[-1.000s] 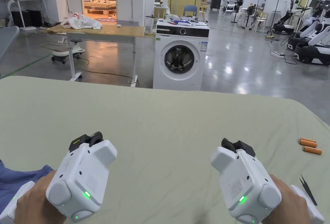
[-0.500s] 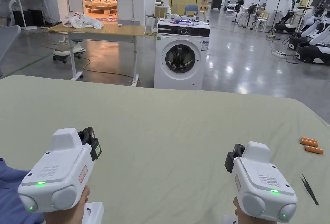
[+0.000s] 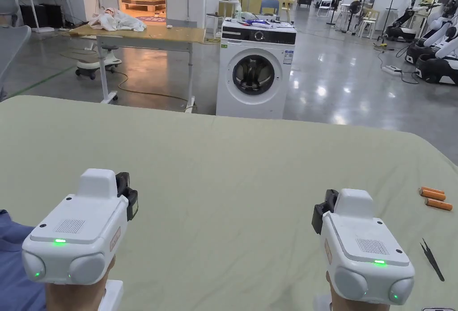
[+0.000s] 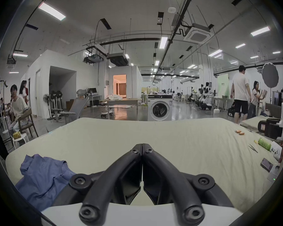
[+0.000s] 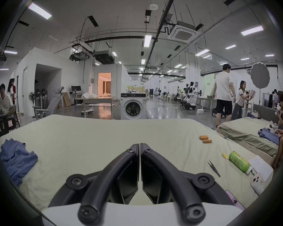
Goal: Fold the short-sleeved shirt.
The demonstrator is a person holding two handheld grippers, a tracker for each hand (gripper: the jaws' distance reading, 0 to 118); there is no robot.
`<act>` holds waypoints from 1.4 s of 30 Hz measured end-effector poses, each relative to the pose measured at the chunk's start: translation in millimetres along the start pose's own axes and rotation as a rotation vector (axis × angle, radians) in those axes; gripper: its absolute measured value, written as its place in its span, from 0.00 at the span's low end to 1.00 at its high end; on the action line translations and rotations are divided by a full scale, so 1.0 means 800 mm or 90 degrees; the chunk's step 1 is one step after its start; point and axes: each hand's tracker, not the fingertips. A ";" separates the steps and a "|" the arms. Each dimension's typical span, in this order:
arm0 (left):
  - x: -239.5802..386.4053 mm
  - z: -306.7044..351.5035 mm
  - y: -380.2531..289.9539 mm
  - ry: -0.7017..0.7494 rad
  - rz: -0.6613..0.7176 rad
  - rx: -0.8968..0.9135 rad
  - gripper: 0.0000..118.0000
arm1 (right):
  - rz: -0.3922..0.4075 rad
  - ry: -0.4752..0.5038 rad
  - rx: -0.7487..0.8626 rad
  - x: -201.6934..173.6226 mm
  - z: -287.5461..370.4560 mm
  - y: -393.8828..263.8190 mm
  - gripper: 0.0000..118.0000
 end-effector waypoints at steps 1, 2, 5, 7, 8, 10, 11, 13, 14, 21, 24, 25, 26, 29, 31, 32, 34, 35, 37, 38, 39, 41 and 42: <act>-0.005 0.001 0.000 0.001 0.001 -0.010 0.00 | 0.002 0.002 -0.004 -0.001 0.000 -0.001 0.00; -0.011 0.001 0.000 0.004 0.004 -0.028 0.00 | 0.003 0.006 -0.007 -0.002 -0.001 -0.002 0.00; -0.038 0.005 0.000 0.020 0.011 -0.075 0.00 | 0.007 0.015 -0.013 -0.009 -0.002 -0.006 0.00; -0.061 0.009 -0.006 0.041 -0.001 -0.123 0.00 | 0.008 0.021 -0.016 -0.013 -0.003 -0.007 0.00; -0.074 0.011 -0.009 0.066 0.000 -0.145 0.00 | 0.006 0.025 -0.020 -0.016 -0.004 -0.007 0.00; -0.105 0.016 -0.020 0.084 0.019 -0.164 0.00 | 0.001 0.037 -0.023 -0.021 -0.006 -0.009 0.00; -0.120 0.019 -0.025 0.096 0.024 -0.174 0.00 | 0.004 0.041 -0.024 -0.025 -0.006 -0.010 0.00; -0.155 0.024 -0.035 0.122 0.043 -0.198 0.00 | 0.012 0.054 -0.027 -0.032 -0.008 -0.013 0.00; -0.171 0.026 -0.039 0.131 0.047 -0.210 0.00 | 0.014 0.058 -0.030 -0.034 -0.009 -0.014 0.00; -0.266 0.032 -0.066 0.164 0.066 -0.317 0.00 | 0.017 0.087 -0.039 -0.047 -0.014 -0.023 0.00; -0.298 0.020 -0.083 0.155 0.080 -0.402 0.06 | 0.022 0.093 -0.043 -0.050 -0.014 -0.026 0.00; -0.306 0.019 -0.088 0.140 0.090 -0.423 0.15 | 0.021 0.094 -0.044 -0.051 -0.014 -0.028 0.00; -0.314 0.017 -0.094 0.126 0.103 -0.445 0.27 | 0.018 0.100 -0.045 -0.051 -0.014 -0.029 0.00; -0.323 0.012 -0.113 0.096 0.103 -0.505 0.67 | 0.018 0.102 -0.056 -0.054 -0.014 -0.035 0.00; -0.322 0.009 -0.127 0.108 0.101 -0.530 0.72 | 0.023 0.106 -0.060 -0.054 -0.015 -0.040 0.00; -0.323 0.006 -0.135 0.110 0.095 -0.546 0.73 | 0.024 0.107 -0.062 -0.054 -0.015 -0.042 0.00; -0.317 0.002 -0.151 0.152 0.076 -0.581 0.72 | 0.026 0.111 -0.066 -0.055 -0.015 -0.045 0.00; -0.312 0.002 -0.157 0.148 0.083 -0.566 0.71 | 0.031 0.109 -0.069 -0.056 -0.015 -0.046 0.00; -0.303 0.005 -0.161 0.177 0.067 -0.523 0.68 | 0.034 0.108 -0.072 -0.056 -0.015 -0.048 0.00; -0.296 0.006 -0.159 0.173 0.059 -0.521 0.63 | 0.034 0.107 -0.074 -0.056 -0.015 -0.049 0.00; -0.288 0.007 -0.155 0.164 0.053 -0.508 0.54 | 0.035 0.106 -0.075 -0.057 -0.015 -0.050 0.00; -0.301 -0.004 -0.172 0.163 0.037 -0.497 0.18 | 0.036 0.105 -0.076 -0.058 -0.016 -0.051 0.00; -0.300 -0.007 -0.174 0.168 0.024 -0.496 0.03 | 0.037 0.106 -0.077 -0.059 -0.016 -0.051 0.00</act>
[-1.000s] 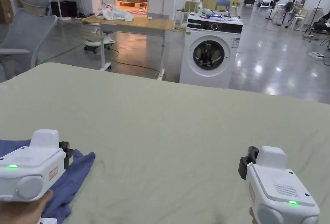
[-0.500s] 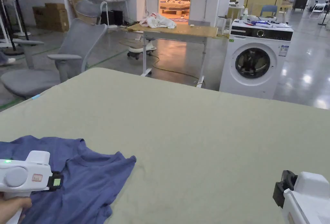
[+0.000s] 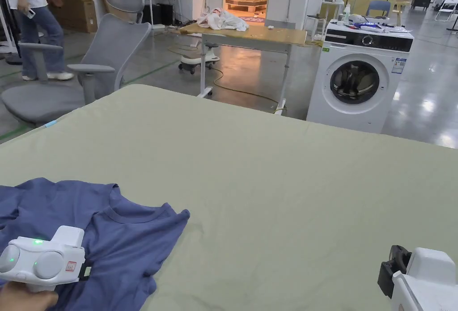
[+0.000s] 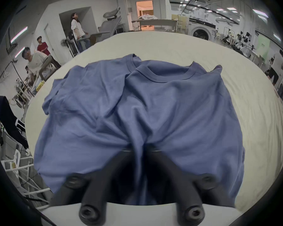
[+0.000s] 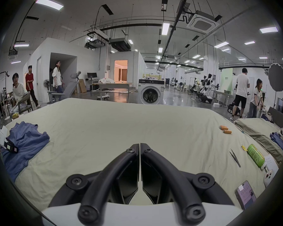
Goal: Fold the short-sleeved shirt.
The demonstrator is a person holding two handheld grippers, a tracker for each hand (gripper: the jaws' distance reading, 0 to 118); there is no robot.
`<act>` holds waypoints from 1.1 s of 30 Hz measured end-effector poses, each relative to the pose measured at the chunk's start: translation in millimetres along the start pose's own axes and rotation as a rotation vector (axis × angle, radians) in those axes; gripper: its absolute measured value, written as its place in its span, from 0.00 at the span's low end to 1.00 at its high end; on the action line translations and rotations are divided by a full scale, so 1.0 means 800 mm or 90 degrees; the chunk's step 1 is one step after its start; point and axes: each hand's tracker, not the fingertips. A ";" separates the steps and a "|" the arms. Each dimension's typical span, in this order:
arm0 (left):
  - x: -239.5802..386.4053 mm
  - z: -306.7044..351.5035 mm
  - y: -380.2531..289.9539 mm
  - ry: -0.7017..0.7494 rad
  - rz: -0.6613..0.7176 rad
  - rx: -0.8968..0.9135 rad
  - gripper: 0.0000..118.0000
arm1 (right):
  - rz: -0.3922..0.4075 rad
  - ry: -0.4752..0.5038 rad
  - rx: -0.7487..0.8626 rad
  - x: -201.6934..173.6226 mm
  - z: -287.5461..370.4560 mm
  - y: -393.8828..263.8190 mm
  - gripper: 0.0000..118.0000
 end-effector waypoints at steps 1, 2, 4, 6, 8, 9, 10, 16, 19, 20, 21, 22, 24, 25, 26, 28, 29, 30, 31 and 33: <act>0.000 -0.003 -0.001 0.018 -0.016 -0.001 0.00 | 0.001 0.001 -0.001 -0.001 -0.001 0.000 0.00; -0.003 -0.007 -0.005 0.002 -0.003 0.000 0.00 | 0.002 0.001 -0.003 -0.002 -0.001 0.000 0.00; -0.014 -0.006 -0.003 -0.015 0.021 0.011 0.00 | 0.000 0.000 -0.004 -0.002 -0.002 0.000 0.00; -0.021 0.005 -0.002 -0.028 0.044 0.028 0.00 | -0.004 -0.001 -0.004 -0.003 -0.002 0.001 0.00; -0.027 0.019 0.002 -0.028 0.053 0.071 0.00 | -0.007 0.002 -0.001 -0.003 -0.001 0.003 0.00; -0.031 0.027 0.005 -0.033 0.062 0.094 0.00 | -0.008 0.001 -0.001 -0.004 -0.001 0.003 0.00; -0.027 0.049 0.007 -0.043 0.081 0.117 0.00 | -0.008 0.002 0.001 -0.005 0.000 0.004 0.00; -0.037 0.088 0.039 -0.081 0.077 0.216 0.00 | -0.015 0.002 0.014 -0.003 0.003 0.009 0.00; -0.037 0.116 0.061 -0.106 0.101 0.269 0.00 | -0.020 0.000 0.018 -0.001 0.007 0.013 0.00; -0.034 0.128 0.070 -0.108 0.096 0.293 0.00 | -0.021 -0.001 0.020 0.001 0.007 0.014 0.00; -0.027 0.140 0.080 -0.107 0.078 0.306 0.00 | -0.021 -0.002 0.022 0.002 0.008 0.015 0.00; -0.013 0.162 0.088 -0.107 0.063 0.325 0.00 | -0.020 -0.004 0.024 0.003 0.010 0.016 0.00; 0.004 0.190 0.108 -0.144 0.047 0.359 0.00 | -0.021 -0.007 0.029 0.007 0.013 0.019 0.00; 0.014 0.204 0.117 -0.156 0.039 0.376 0.00 | -0.023 -0.008 0.032 0.010 0.015 0.021 0.00; 0.027 0.220 0.127 -0.166 0.026 0.390 0.00 | -0.024 -0.010 0.035 0.012 0.017 0.023 0.00; 0.055 0.248 0.146 -0.200 0.001 0.417 0.00 | -0.027 -0.014 0.042 0.018 0.021 0.026 0.00; 0.069 0.259 0.154 -0.218 -0.008 0.422 0.00 | -0.029 -0.017 0.044 0.021 0.023 0.027 0.00; 0.083 0.268 0.165 -0.234 -0.015 0.434 0.00 | -0.031 -0.020 0.047 0.024 0.025 0.029 0.00; 0.099 0.278 0.172 -0.252 -0.027 0.443 0.00 | -0.034 -0.023 0.049 0.028 0.028 0.030 0.00; 0.135 0.295 0.186 -0.290 -0.050 0.454 0.00 | -0.040 -0.030 0.055 0.035 0.034 0.032 0.00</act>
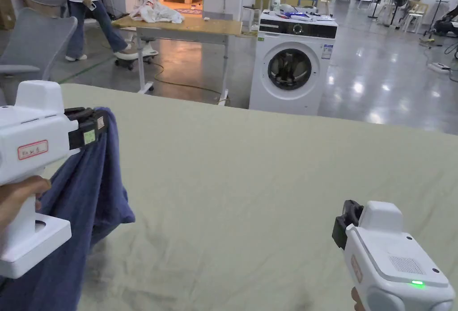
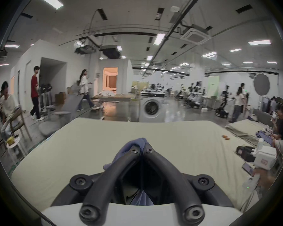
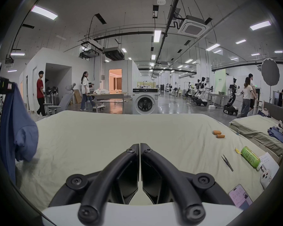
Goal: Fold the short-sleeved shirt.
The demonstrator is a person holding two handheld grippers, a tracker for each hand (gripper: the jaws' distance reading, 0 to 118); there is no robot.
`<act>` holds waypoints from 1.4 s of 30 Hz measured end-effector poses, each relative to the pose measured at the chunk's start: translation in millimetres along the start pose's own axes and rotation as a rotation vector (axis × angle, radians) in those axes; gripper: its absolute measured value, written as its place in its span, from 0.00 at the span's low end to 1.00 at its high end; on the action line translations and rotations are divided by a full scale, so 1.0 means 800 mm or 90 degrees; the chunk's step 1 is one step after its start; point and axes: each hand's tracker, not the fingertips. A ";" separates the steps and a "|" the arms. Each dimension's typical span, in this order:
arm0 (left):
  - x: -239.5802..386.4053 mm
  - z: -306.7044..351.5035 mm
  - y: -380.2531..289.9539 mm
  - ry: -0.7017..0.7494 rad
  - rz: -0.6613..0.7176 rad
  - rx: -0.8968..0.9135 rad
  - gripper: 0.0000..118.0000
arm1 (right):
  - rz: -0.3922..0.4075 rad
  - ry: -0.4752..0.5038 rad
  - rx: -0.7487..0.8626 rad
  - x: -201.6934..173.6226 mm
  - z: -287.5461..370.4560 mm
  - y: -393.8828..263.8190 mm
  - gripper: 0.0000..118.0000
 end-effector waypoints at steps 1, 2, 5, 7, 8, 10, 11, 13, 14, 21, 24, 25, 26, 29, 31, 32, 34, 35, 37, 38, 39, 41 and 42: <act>0.018 -0.007 0.007 -0.017 -0.011 0.000 0.00 | -0.002 -0.003 0.002 0.004 0.003 0.001 0.00; 0.036 -0.014 0.013 -0.033 -0.013 0.001 0.00 | -0.003 -0.007 0.004 0.008 0.006 0.003 0.00; 0.094 -0.039 0.020 -0.092 -0.032 0.000 0.00 | -0.008 -0.018 0.011 0.022 0.015 0.004 0.00; 0.134 -0.056 0.021 -0.134 -0.038 -0.008 0.00 | -0.009 -0.031 0.018 0.031 0.022 0.004 0.00; 0.154 -0.063 0.020 -0.148 -0.037 -0.006 0.00 | -0.011 -0.037 0.019 0.035 0.024 0.004 0.00; 0.193 -0.078 0.016 -0.194 -0.043 -0.015 0.00 | -0.020 -0.044 0.020 0.046 0.029 0.005 0.00; 0.211 -0.083 0.012 -0.212 -0.044 -0.016 0.00 | -0.021 -0.049 0.021 0.051 0.031 0.004 0.00; 0.248 -0.093 -0.001 -0.259 -0.045 -0.025 0.00 | -0.017 -0.062 0.021 0.061 0.036 0.003 0.00; 0.265 -0.094 -0.009 -0.280 -0.052 -0.026 0.00 | -0.016 -0.068 0.022 0.066 0.039 0.002 0.00; 0.337 -0.122 -0.091 -0.313 -0.065 -0.096 0.00 | -0.005 -0.099 0.021 0.092 0.056 -0.005 0.00; 0.341 -0.130 -0.120 -0.316 -0.056 -0.134 0.00 | -0.007 -0.106 0.016 0.099 0.061 -0.007 0.00; 0.340 -0.131 -0.130 -0.319 -0.046 -0.143 0.00 | -0.006 -0.108 0.014 0.101 0.062 -0.008 0.00; 0.337 -0.133 -0.137 -0.318 -0.032 -0.155 0.00 | -0.004 -0.110 0.012 0.101 0.062 -0.010 0.00; 0.328 -0.135 -0.153 -0.319 0.001 -0.182 0.11 | -0.009 -0.110 0.004 0.102 0.061 -0.013 0.00; 0.318 -0.131 -0.160 -0.317 0.002 -0.174 0.31 | -0.012 -0.107 0.002 0.100 0.061 -0.014 0.00; 0.312 -0.128 -0.160 -0.312 0.007 -0.164 0.46 | -0.011 -0.105 0.002 0.098 0.061 -0.014 0.00; 0.298 -0.114 -0.155 -0.286 0.014 -0.131 0.57 | -0.009 -0.098 0.002 0.092 0.060 -0.011 0.00; 0.291 -0.110 -0.153 -0.273 0.014 -0.112 0.57 | -0.010 -0.094 0.002 0.090 0.059 -0.009 0.00; 0.276 -0.098 -0.144 -0.229 0.009 -0.085 0.56 | -0.008 -0.087 0.009 0.083 0.057 -0.004 0.00; 0.266 -0.092 -0.141 -0.206 0.006 -0.072 0.55 | -0.008 -0.083 0.012 0.079 0.056 -0.002 0.00; 0.257 -0.087 -0.138 -0.186 0.005 -0.060 0.52 | -0.009 -0.079 0.013 0.076 0.054 0.001 0.00; 0.237 -0.077 -0.135 -0.147 -0.006 -0.041 0.34 | -0.005 -0.072 0.020 0.067 0.053 0.005 0.00; 0.227 -0.070 -0.135 -0.118 -0.008 -0.029 0.26 | -0.003 -0.069 0.023 0.062 0.052 0.007 0.00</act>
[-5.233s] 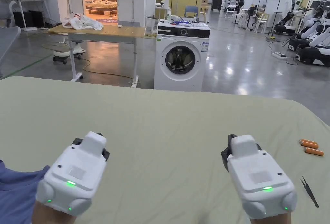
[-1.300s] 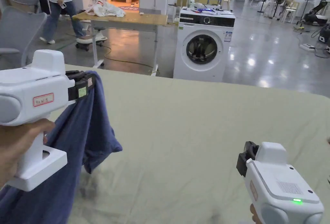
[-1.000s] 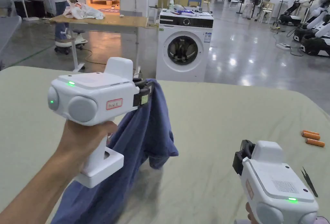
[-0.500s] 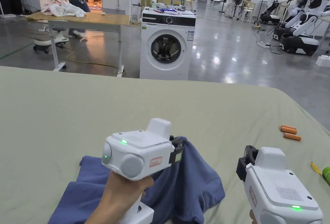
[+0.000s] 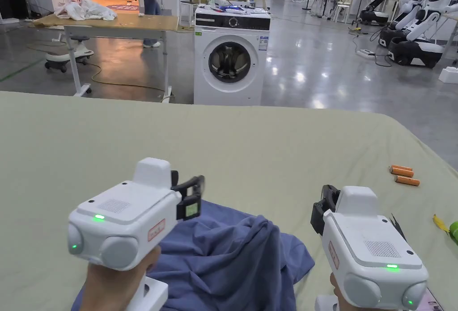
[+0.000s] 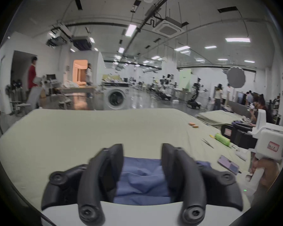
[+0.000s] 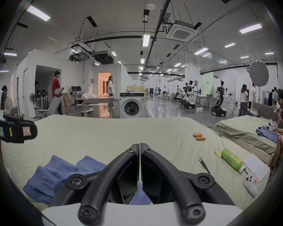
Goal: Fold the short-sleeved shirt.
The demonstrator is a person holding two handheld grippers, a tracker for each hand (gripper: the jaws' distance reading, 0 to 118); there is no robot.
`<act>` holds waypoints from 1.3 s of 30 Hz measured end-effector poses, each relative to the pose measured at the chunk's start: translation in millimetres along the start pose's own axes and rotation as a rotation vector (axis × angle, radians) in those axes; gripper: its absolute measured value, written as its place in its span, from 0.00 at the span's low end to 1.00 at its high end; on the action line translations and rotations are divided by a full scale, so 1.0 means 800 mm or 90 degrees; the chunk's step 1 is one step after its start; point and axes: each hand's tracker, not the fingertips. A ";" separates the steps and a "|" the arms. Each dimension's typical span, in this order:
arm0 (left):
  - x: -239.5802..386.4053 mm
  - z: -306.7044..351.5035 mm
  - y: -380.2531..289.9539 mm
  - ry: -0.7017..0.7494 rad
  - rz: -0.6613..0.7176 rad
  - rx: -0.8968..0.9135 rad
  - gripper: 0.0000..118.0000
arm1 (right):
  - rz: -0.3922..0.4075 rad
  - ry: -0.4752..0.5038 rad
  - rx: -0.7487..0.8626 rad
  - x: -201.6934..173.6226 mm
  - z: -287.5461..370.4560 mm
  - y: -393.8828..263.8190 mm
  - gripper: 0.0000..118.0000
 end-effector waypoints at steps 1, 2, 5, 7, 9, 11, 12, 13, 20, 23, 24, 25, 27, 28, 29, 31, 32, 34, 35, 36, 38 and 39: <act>-0.008 0.007 -0.001 0.025 -0.006 0.008 0.16 | 0.000 0.003 0.004 -0.004 0.000 0.002 0.00; -0.016 0.014 -0.002 0.058 -0.010 0.012 0.16 | 0.001 0.008 0.008 -0.009 0.000 0.003 0.00; -0.040 0.034 -0.010 0.103 -0.023 0.031 0.02 | 0.004 0.017 0.017 -0.023 0.001 0.005 0.00; -0.056 0.045 -0.017 0.138 -0.029 0.019 0.00 | 0.009 0.024 0.020 -0.031 0.001 0.007 0.00; -0.073 0.051 -0.026 0.164 -0.015 0.005 0.00 | 0.009 0.029 0.023 -0.039 0.001 0.008 0.00; -0.094 0.052 -0.034 0.173 0.010 -0.022 0.00 | 0.006 0.036 0.020 -0.044 -0.001 0.009 0.00; -0.104 0.048 -0.038 0.177 0.023 -0.037 0.00 | 0.002 0.039 0.017 -0.046 -0.002 0.009 0.00; -0.114 0.043 -0.042 0.182 0.034 -0.049 0.00 | -0.002 0.041 0.013 -0.046 -0.004 0.008 0.00; -0.184 -0.053 -0.067 0.124 0.105 -0.242 0.00 | -0.012 0.047 -0.018 -0.044 -0.021 0.000 0.00; -0.201 -0.098 -0.073 0.115 0.113 -0.288 0.00 | -0.011 0.043 -0.031 -0.037 -0.028 -0.008 0.00; -0.206 -0.114 -0.074 0.111 0.120 -0.288 0.00 | -0.009 0.040 -0.037 -0.035 -0.031 -0.011 0.00; -0.211 -0.129 -0.075 0.098 0.133 -0.302 0.00 | -0.010 0.038 -0.042 -0.031 -0.033 -0.013 0.00; -0.217 -0.162 -0.078 0.103 0.138 -0.349 0.00 | -0.012 0.034 -0.057 -0.024 -0.038 -0.019 0.00; -0.220 -0.175 -0.079 0.099 0.133 -0.359 0.00 | -0.012 0.032 -0.062 -0.020 -0.040 -0.022 0.00; -0.222 -0.189 -0.080 0.102 0.126 -0.372 0.06 | -0.009 0.027 -0.068 -0.015 -0.041 -0.025 0.00; -0.224 -0.209 -0.083 0.117 0.102 -0.375 0.33 | -0.002 0.019 -0.079 -0.007 -0.044 -0.031 0.00; -0.224 -0.219 -0.085 0.127 0.097 -0.385 0.38 | -0.002 0.015 -0.085 -0.001 -0.045 -0.035 0.00; -0.225 -0.235 -0.093 0.132 0.093 -0.418 0.50 | -0.005 0.006 -0.104 0.009 -0.048 -0.041 0.00; -0.226 -0.244 -0.101 0.141 0.081 -0.433 0.55 | -0.010 0.001 -0.112 0.015 -0.050 -0.044 0.00; -0.225 -0.252 -0.107 0.136 0.069 -0.456 0.54 | -0.014 -0.003 -0.121 0.020 -0.052 -0.046 0.00; -0.218 -0.261 -0.121 0.131 0.056 -0.500 0.54 | -0.021 -0.008 -0.137 0.030 -0.053 -0.049 0.00; -0.205 -0.252 -0.122 0.137 0.044 -0.489 0.52 | -0.023 -0.013 -0.150 0.035 -0.055 -0.050 0.00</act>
